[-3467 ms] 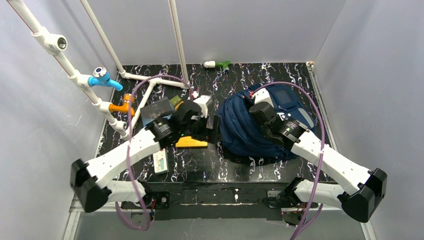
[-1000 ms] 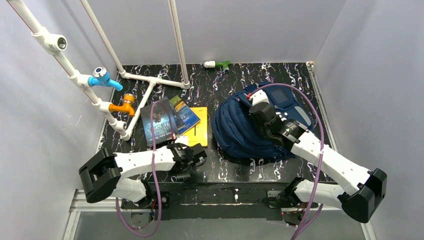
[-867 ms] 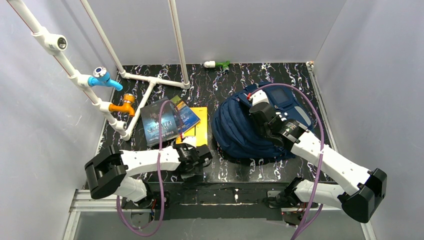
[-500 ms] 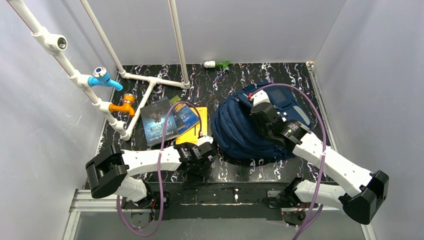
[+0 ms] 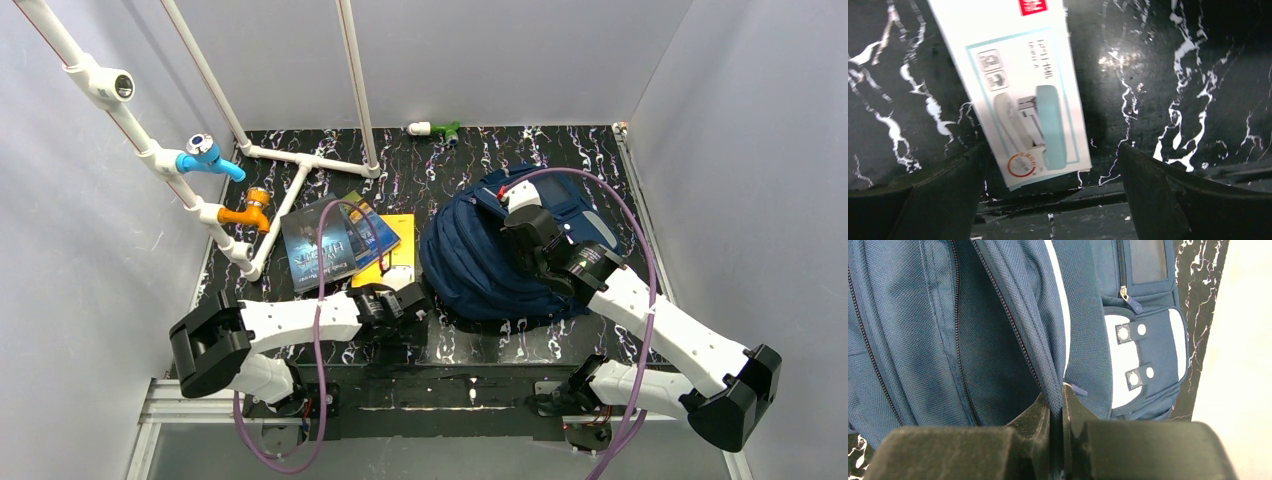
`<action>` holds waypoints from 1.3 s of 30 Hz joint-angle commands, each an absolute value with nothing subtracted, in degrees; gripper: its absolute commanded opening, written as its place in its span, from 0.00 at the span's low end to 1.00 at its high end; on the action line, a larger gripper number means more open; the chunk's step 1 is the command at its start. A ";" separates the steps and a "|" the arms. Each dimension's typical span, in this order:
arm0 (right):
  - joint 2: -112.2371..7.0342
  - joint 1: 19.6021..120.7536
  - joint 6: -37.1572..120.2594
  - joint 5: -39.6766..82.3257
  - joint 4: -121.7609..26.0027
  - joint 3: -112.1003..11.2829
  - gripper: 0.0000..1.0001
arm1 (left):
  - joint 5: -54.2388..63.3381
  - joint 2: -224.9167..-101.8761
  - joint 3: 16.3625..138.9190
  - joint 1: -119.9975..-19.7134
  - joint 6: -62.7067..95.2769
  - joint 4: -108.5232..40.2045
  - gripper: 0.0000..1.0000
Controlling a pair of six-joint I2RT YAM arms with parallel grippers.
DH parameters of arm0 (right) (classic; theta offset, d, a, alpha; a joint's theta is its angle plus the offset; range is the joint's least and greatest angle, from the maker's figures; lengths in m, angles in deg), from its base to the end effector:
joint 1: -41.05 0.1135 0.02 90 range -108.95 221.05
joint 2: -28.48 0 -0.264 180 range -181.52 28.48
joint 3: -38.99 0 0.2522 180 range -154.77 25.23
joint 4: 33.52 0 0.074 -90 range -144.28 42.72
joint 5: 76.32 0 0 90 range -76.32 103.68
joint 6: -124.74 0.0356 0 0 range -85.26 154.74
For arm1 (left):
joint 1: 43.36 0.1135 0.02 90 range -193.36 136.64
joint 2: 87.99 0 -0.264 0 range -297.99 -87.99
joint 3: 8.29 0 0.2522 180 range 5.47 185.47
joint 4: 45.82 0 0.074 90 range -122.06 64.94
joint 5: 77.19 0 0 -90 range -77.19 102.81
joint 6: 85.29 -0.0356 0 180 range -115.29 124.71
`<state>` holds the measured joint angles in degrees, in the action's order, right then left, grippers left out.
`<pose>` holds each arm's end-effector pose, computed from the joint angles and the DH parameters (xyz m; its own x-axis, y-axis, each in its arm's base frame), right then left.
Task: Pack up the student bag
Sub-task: Pick up the stationery from the center of the board.
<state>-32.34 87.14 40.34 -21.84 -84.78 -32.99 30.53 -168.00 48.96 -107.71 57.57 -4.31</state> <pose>0.1657 0.1423 0.3265 -0.4717 -0.3755 -0.7978 -0.2332 0.9257 -0.2978 0.1195 -0.2239 0.1787 -0.8744 0.0667 -0.4807 0.1731 0.9682 -0.1805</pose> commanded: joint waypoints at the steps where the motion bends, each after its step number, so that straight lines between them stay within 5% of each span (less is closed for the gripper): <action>1: -30.32 87.11 40.36 -21.95 -77.42 -33.16 0.01 | 39.11 -166.26 50.80 -107.96 69.27 2.53 0.95; 11: -30.01 87.11 40.46 -21.56 -77.79 -33.18 0.01 | 43.29 -172.29 54.77 -108.04 70.77 6.70 0.72; 19: -30.93 87.11 40.45 -21.09 -77.55 -33.53 0.01 | 42.03 -173.13 54.16 -108.04 68.74 4.96 0.72; 27: -30.61 87.11 40.50 -21.10 -77.78 -33.80 0.01 | 40.70 -174.28 53.20 -108.04 67.04 2.41 0.58; 39: -30.14 87.11 40.52 -21.03 -78.23 -33.76 0.01 | 40.14 -175.92 53.39 -108.04 65.72 1.44 0.65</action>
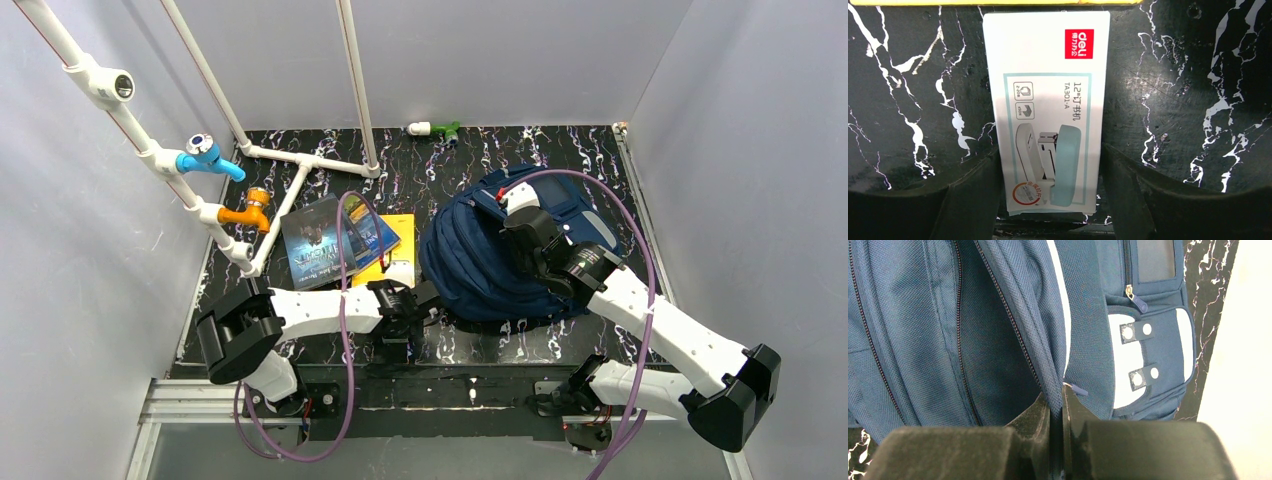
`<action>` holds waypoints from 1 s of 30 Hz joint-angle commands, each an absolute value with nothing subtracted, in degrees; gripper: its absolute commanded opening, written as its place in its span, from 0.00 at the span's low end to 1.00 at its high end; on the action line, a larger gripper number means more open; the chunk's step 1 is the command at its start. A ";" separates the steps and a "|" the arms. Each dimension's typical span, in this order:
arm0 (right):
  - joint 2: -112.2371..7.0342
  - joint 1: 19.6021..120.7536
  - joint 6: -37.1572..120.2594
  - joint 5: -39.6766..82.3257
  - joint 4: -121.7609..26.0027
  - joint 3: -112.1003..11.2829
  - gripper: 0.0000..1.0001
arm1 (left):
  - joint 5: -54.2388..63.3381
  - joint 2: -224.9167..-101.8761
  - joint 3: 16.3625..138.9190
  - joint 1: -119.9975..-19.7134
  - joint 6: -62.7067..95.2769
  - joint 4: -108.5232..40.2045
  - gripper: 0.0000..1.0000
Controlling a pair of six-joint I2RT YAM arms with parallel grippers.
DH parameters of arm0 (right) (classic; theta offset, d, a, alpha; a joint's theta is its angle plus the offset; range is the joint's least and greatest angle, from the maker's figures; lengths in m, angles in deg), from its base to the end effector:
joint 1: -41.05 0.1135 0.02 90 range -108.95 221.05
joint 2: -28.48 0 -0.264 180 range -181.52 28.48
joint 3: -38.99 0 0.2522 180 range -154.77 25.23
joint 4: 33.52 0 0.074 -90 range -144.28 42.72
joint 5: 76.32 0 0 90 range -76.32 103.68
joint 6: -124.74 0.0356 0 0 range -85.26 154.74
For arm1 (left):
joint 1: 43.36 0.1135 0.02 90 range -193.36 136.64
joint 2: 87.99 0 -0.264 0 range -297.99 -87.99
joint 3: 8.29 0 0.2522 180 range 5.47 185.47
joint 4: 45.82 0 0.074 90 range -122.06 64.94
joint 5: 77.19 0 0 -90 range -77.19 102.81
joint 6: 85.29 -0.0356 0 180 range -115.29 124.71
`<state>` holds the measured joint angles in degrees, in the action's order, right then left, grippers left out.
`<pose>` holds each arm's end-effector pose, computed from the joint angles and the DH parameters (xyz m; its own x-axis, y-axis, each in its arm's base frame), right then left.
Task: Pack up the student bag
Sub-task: Pick up the stationery from the center of the board, then place the stationery in the student bag.
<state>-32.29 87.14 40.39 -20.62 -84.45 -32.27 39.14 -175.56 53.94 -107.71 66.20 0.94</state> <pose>0.1655 0.1430 0.3227 -0.4770 -0.3782 -0.7934 -0.2520 0.9236 -0.2888 0.1308 -0.2359 0.1685 -0.8547 -0.0395 -0.5176 -0.0045 0.9976 -0.0686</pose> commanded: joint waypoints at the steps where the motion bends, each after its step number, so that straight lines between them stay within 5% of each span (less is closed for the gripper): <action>1: -30.02 87.11 40.46 -21.11 -78.27 -33.75 0.01 | 40.02 -175.96 53.52 -108.04 65.53 1.43 0.62; 11: -29.44 87.11 40.12 -21.63 -78.91 -34.34 0.01 | 38.40 -167.91 54.60 -108.13 58.90 7.36 0.41; 22: -29.87 87.11 39.66 -21.09 -78.44 -34.39 0.01 | 23.84 -148.90 60.42 -108.40 36.60 12.21 0.41; 30: -29.40 87.11 39.81 -19.08 -79.10 -35.63 0.01 | 15.41 -158.89 82.79 -108.40 28.60 14.92 0.44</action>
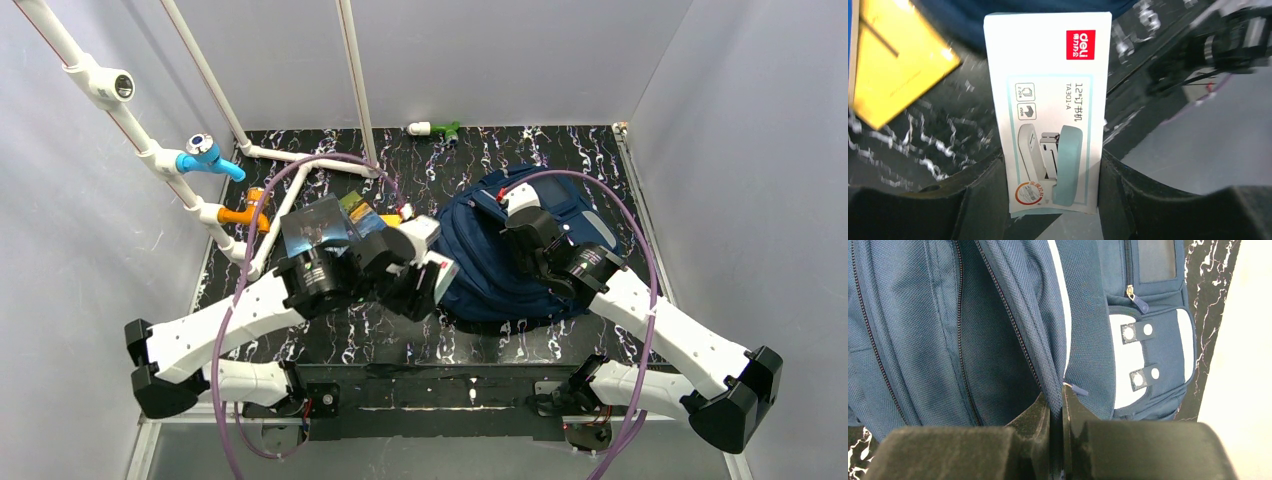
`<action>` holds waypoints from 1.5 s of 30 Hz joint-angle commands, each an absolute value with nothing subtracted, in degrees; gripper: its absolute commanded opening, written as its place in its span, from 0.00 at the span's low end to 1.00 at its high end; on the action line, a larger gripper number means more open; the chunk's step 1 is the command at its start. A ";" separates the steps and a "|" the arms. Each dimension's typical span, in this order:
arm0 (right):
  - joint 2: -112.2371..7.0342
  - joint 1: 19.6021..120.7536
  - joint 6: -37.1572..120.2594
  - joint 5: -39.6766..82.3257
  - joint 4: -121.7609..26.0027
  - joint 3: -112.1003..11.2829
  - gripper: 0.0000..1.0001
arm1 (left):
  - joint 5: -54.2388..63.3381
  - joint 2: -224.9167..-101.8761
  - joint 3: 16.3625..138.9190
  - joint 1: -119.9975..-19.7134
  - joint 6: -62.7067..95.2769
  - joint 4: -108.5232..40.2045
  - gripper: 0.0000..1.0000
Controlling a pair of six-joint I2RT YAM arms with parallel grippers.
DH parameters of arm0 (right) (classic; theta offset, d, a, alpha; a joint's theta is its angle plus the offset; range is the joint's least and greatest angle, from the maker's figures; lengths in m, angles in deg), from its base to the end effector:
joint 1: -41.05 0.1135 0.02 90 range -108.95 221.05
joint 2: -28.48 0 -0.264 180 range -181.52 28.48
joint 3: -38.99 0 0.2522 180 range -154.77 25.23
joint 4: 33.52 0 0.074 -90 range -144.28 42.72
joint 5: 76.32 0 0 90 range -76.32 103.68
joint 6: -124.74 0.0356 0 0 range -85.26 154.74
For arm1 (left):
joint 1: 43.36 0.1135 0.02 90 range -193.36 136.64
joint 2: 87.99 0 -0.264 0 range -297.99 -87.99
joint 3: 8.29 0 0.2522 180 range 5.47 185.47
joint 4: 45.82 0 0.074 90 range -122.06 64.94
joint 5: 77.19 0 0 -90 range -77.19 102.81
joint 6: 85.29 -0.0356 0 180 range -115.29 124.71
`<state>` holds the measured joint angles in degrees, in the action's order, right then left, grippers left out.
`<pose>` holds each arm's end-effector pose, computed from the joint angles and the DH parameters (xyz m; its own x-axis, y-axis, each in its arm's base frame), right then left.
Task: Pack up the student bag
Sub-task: Place the stationery in the student bag.
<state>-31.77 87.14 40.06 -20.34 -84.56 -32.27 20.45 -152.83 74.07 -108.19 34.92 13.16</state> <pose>0.1640 0.1417 0.3243 -0.4720 -0.3795 -0.7958 -0.2574 0.9226 -0.2873 0.1022 -0.2063 0.3560 -0.6734 0.2604 -0.6919 0.5969 0.7437 -0.3010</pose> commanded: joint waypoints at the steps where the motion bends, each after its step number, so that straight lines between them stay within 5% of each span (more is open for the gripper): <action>1: -29.25 87.12 39.95 -18.72 -79.08 -35.83 0.01 | 15.08 -161.52 85.11 -108.40 27.65 15.18 0.44; 13: -28.65 87.11 40.25 -18.08 -79.65 -37.35 0.01 | 9.36 -183.90 103.84 -106.13 25.39 19.04 0.41; 22: -29.02 87.11 40.39 -17.75 -78.50 -36.39 0.01 | 5.38 -190.85 110.00 -101.78 28.73 20.79 0.39; 26: -28.55 87.11 43.73 -18.62 -77.82 -36.30 0.01 | 12.90 -189.19 108.97 -100.94 32.39 19.06 0.31; 45: -24.58 87.11 49.76 -13.73 -72.20 -32.30 0.01 | 9.77 -194.53 110.33 -96.52 48.22 12.25 0.48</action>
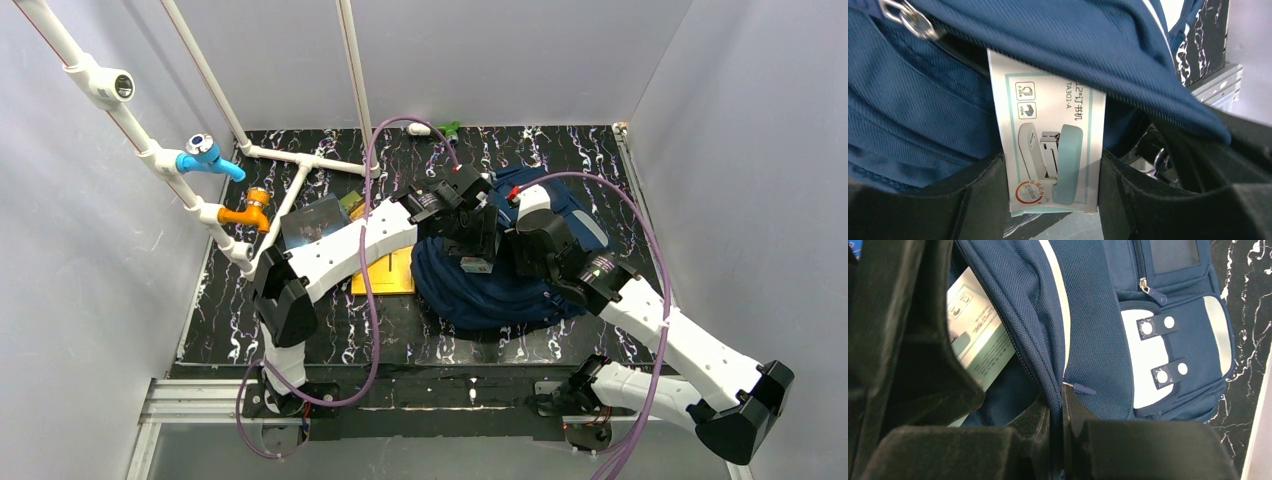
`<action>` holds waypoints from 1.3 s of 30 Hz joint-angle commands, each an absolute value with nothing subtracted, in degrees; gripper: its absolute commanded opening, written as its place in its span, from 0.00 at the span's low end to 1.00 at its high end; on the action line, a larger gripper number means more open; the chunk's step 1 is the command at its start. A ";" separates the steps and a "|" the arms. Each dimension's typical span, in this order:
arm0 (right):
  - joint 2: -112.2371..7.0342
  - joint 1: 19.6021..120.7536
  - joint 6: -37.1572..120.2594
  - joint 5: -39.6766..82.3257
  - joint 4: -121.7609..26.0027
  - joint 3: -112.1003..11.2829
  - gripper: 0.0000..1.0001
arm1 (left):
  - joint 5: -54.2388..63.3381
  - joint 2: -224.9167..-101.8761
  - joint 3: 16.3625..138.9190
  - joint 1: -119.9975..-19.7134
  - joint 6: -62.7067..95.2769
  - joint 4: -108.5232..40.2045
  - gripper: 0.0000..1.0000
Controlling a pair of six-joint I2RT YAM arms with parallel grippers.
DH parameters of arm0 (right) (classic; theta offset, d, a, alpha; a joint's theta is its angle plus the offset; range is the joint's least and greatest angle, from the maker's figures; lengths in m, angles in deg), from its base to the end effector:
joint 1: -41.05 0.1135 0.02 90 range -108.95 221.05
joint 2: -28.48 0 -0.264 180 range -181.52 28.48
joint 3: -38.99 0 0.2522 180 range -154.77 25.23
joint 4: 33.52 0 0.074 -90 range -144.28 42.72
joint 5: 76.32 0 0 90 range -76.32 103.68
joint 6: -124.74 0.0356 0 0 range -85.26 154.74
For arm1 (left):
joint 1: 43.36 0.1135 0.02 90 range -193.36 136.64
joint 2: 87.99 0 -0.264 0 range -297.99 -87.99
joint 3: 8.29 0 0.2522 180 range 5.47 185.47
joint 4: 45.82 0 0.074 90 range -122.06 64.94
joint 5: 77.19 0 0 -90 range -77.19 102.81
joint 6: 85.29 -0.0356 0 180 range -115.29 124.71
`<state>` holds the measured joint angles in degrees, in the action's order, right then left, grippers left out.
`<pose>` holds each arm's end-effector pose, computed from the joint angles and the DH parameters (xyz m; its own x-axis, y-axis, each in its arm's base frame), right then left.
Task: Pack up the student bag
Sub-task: Place the stationery in the student bag.
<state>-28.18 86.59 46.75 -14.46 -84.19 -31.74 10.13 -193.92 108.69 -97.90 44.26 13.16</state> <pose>0.1550 0.1339 0.3325 -0.4842 -0.2315 -0.8438 -0.2693 0.9570 -0.1080 0.2385 -0.3377 0.3344 -0.8617 0.1135 -0.4945 0.3672 0.8122 -0.4534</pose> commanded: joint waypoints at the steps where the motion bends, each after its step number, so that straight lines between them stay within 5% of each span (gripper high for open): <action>1: -24.50 87.11 50.01 -13.62 -71.88 -32.00 0.01 | 9.69 -194.66 110.29 -96.34 48.75 11.78 0.48; 16: -24.01 87.15 51.40 -12.98 -68.94 -29.58 0.01 | 11.25 -193.11 104.08 -95.49 57.92 4.89 0.61; 30: -23.96 87.11 50.46 -14.98 -71.10 -30.09 0.01 | 11.03 -189.10 99.83 -95.22 54.90 2.51 0.92; 34: -23.60 87.11 49.88 -15.71 -71.69 -30.38 0.01 | 10.14 -185.31 96.61 -95.17 53.83 0.83 0.92; 39: -23.30 87.11 49.83 -15.78 -72.07 -30.84 0.01 | 6.79 -181.57 90.30 -95.15 53.84 -3.64 0.61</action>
